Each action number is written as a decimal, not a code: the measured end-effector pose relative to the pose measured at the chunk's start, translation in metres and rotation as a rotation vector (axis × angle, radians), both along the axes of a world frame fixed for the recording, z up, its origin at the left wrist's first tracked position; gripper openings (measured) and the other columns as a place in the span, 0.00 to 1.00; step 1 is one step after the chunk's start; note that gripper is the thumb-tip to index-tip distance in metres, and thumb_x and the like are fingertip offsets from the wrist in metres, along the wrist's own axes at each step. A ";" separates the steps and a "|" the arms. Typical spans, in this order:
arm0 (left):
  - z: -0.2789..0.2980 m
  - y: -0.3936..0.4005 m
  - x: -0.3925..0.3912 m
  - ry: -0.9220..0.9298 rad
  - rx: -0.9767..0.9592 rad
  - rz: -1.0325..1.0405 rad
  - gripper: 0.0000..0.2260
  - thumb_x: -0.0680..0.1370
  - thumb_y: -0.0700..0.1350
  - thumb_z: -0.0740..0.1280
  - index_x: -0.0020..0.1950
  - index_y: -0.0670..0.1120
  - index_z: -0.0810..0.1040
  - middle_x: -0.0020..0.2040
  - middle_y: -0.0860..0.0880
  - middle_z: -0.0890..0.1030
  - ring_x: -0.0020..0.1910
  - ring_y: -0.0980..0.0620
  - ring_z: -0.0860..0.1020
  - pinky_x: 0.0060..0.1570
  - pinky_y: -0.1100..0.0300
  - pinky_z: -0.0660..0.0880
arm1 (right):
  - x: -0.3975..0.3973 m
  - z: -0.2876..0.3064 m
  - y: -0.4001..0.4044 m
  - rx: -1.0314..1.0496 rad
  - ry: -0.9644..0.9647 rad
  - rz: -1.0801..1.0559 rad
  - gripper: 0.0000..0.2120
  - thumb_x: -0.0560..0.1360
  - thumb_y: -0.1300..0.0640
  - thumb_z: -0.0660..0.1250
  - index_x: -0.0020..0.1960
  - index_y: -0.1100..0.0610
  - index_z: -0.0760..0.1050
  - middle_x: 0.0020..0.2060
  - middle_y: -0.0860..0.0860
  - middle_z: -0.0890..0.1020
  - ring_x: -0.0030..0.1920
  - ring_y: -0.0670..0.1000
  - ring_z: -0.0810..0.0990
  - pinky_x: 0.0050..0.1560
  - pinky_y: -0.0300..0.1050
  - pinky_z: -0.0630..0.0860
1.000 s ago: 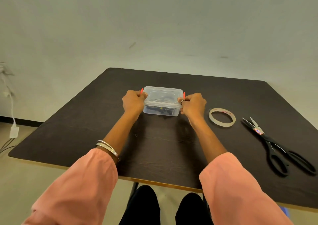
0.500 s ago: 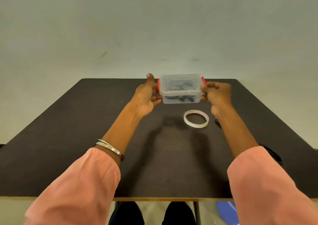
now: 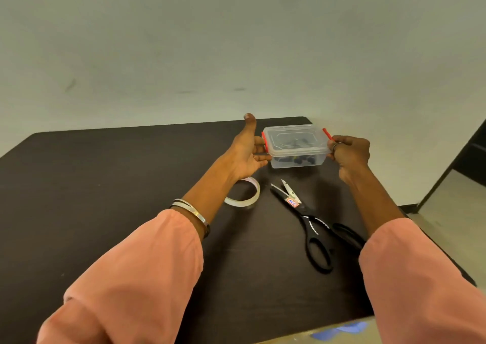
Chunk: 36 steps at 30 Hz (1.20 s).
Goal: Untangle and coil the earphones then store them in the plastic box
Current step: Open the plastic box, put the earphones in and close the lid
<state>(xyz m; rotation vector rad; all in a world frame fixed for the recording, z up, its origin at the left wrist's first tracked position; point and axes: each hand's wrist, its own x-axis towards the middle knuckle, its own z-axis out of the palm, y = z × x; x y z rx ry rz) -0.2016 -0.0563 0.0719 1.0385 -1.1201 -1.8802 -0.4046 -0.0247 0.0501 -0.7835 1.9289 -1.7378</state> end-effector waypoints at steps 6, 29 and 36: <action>-0.006 -0.002 -0.009 -0.028 -0.023 0.009 0.35 0.77 0.66 0.52 0.73 0.41 0.64 0.70 0.39 0.71 0.67 0.39 0.72 0.66 0.48 0.69 | -0.008 -0.012 -0.005 0.036 0.020 0.040 0.14 0.76 0.61 0.69 0.61 0.61 0.78 0.56 0.56 0.80 0.52 0.54 0.80 0.59 0.50 0.77; -0.063 0.099 0.036 -1.268 -1.114 0.062 0.10 0.78 0.49 0.67 0.54 0.49 0.84 0.53 0.46 0.76 0.51 0.47 0.76 0.52 0.55 0.74 | 0.059 -0.038 0.097 0.521 0.670 0.259 0.18 0.67 0.47 0.77 0.43 0.62 0.82 0.38 0.56 0.82 0.40 0.57 0.80 0.45 0.55 0.80; -0.062 0.115 -0.011 -1.141 -1.153 -0.077 0.10 0.78 0.48 0.66 0.54 0.48 0.84 0.53 0.45 0.74 0.49 0.45 0.77 0.45 0.57 0.70 | 0.016 -0.030 0.106 0.453 0.499 0.065 0.17 0.65 0.54 0.79 0.43 0.68 0.82 0.38 0.62 0.82 0.43 0.61 0.80 0.45 0.55 0.78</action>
